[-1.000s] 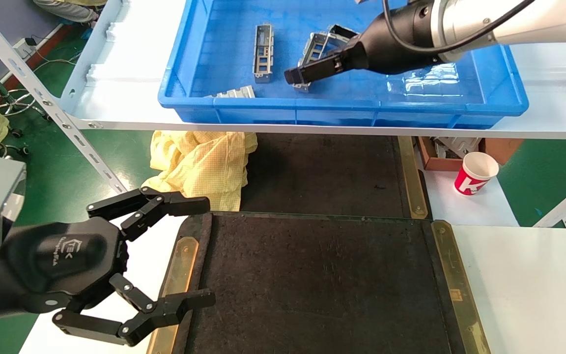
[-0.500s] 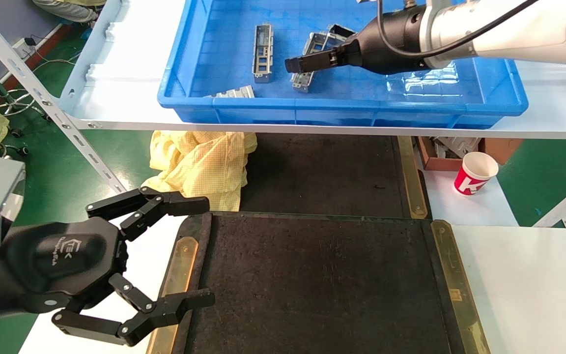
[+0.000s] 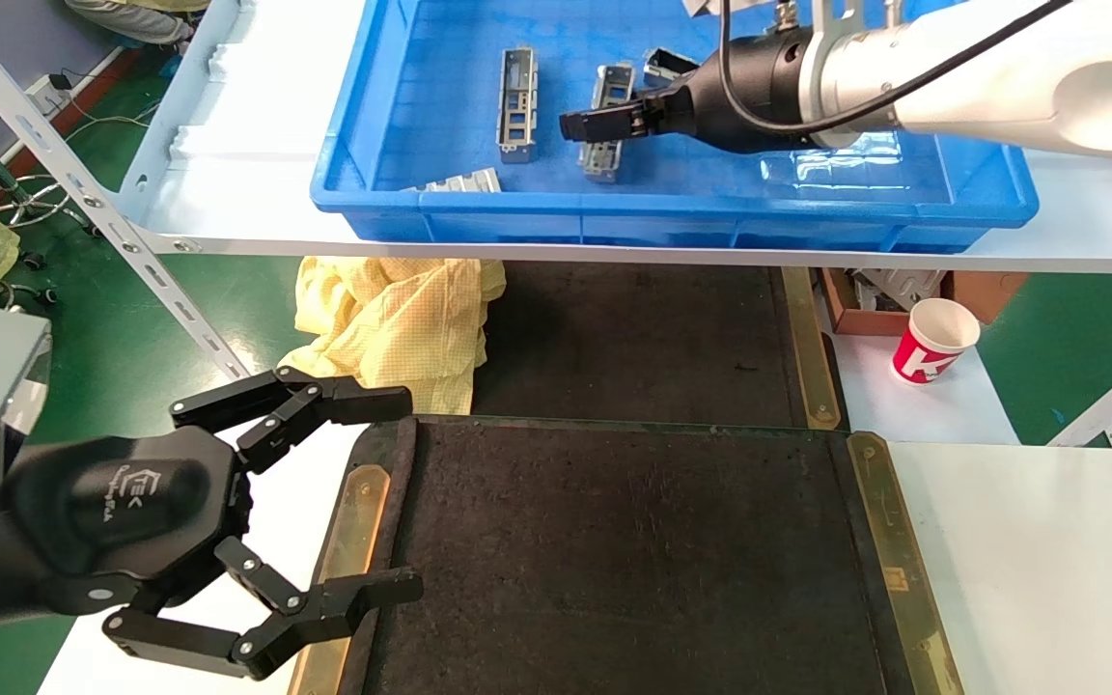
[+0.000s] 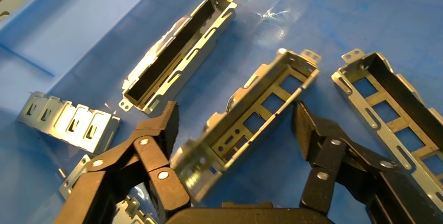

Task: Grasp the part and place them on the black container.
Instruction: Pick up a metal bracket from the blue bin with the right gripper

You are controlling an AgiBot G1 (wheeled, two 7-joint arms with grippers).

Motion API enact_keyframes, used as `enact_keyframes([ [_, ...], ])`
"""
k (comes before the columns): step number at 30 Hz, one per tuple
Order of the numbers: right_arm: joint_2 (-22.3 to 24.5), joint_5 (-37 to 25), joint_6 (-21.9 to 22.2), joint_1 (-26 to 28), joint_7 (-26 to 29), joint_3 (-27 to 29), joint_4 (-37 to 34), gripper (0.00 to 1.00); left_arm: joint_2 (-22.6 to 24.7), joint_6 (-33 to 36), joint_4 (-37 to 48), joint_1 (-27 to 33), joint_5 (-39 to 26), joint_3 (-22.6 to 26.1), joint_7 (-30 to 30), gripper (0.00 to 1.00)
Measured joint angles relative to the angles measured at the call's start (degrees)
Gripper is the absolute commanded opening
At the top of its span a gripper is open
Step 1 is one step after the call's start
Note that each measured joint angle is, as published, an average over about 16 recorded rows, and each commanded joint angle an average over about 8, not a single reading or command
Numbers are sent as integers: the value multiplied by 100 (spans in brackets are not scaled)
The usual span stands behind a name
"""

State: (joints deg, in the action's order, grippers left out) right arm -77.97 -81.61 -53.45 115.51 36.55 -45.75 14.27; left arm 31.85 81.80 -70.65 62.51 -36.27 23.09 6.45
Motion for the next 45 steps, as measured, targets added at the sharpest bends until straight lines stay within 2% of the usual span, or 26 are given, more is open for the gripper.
enact_keyframes([
  [15,22,335,103,-45,-124,-298,94,0,0,0,0,0,0,0,0,100],
  [27,135,656,-261,216,-634,-304,-107,0,0,0,0,0,0,0,0,100],
  [36,375,878,-997,551,-1389,-195,-324,0,0,0,0,0,0,0,0,100],
  [45,902,987,-2409,907,-2245,-159,-378,0,0,0,0,0,0,0,0,100],
])
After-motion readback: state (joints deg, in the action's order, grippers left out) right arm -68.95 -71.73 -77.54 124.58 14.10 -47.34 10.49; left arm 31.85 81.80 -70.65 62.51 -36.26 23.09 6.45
